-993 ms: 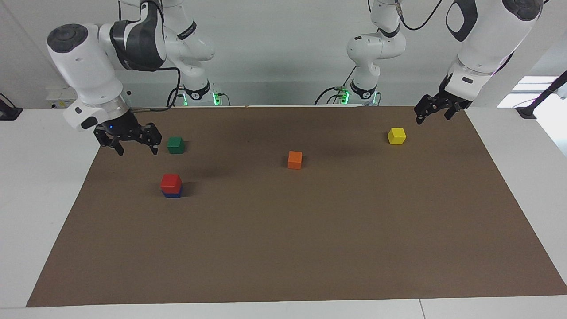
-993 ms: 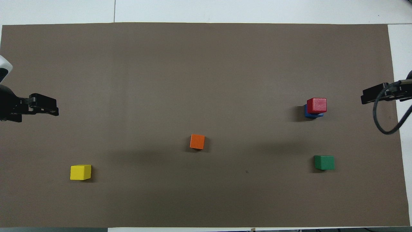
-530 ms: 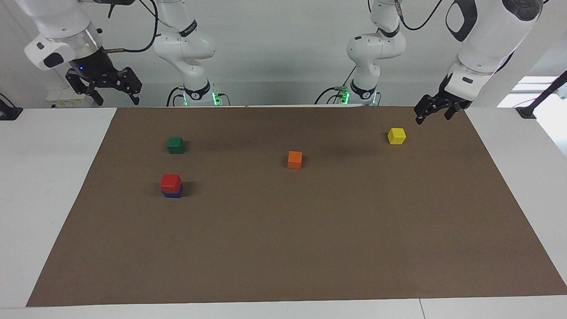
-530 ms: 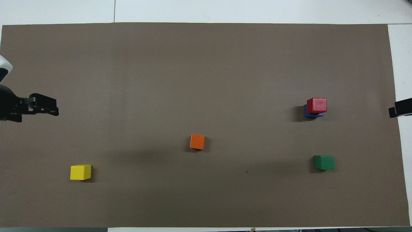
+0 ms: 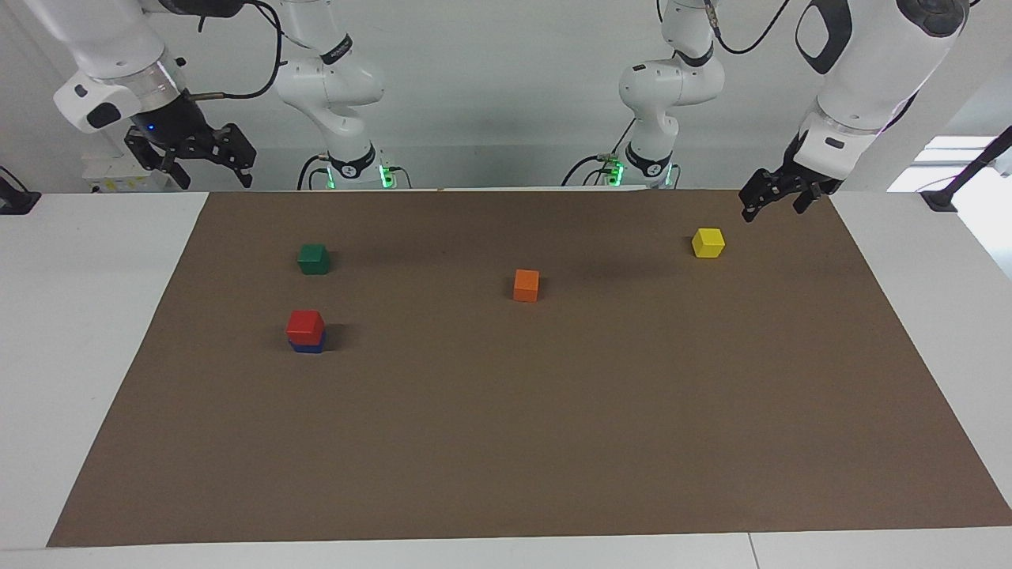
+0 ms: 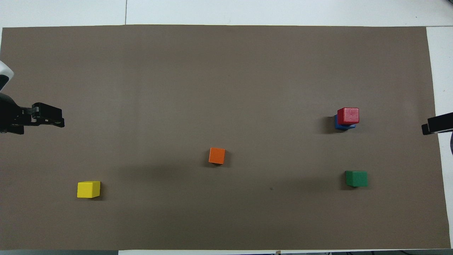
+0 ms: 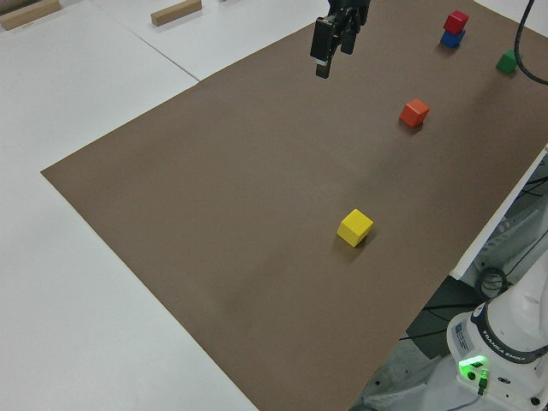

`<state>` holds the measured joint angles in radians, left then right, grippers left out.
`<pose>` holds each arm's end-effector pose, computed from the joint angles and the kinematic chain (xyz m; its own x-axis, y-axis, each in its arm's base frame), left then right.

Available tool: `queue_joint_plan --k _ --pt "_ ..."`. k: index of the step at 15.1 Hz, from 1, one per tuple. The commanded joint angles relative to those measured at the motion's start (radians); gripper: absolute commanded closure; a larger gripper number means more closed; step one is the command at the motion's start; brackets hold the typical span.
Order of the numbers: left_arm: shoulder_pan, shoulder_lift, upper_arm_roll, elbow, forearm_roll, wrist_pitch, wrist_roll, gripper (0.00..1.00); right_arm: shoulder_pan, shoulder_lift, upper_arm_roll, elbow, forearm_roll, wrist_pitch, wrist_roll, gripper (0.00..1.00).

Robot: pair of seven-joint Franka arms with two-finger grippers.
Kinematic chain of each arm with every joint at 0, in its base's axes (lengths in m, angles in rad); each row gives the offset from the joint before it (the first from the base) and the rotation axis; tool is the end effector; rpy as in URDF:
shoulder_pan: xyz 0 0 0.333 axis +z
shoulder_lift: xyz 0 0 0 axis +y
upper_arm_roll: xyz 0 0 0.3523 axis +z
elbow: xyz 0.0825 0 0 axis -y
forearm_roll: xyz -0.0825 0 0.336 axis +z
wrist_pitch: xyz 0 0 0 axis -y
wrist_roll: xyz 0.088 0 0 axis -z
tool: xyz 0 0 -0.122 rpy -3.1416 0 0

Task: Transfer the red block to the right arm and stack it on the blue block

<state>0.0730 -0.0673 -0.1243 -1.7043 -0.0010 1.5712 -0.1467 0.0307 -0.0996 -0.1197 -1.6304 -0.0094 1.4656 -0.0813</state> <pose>0.4785 -0.0270 0.6224 0.9933 0.0962 -0.0645 0.0953 -0.9953 -0.0169 0.4573 -0.0457 0.6598 0.9978 -0.0071 -0.0654 -0.0077 -0.9999 -0.0078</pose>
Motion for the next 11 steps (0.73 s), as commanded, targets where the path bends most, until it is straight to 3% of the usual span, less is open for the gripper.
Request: queue_joint_plan --k 1,11 --pt "0.007 -0.008 0.002 0.002 -0.014 -0.002 0.006 0.00 0.003 -0.032 -0.003 -0.039 -0.021 0.058 -0.038 0.00" --pt "0.007 -0.008 0.002 0.002 -0.014 -0.002 0.004 0.00 -0.012 -0.031 0.002 -0.037 -0.021 0.061 -0.037 0.00"
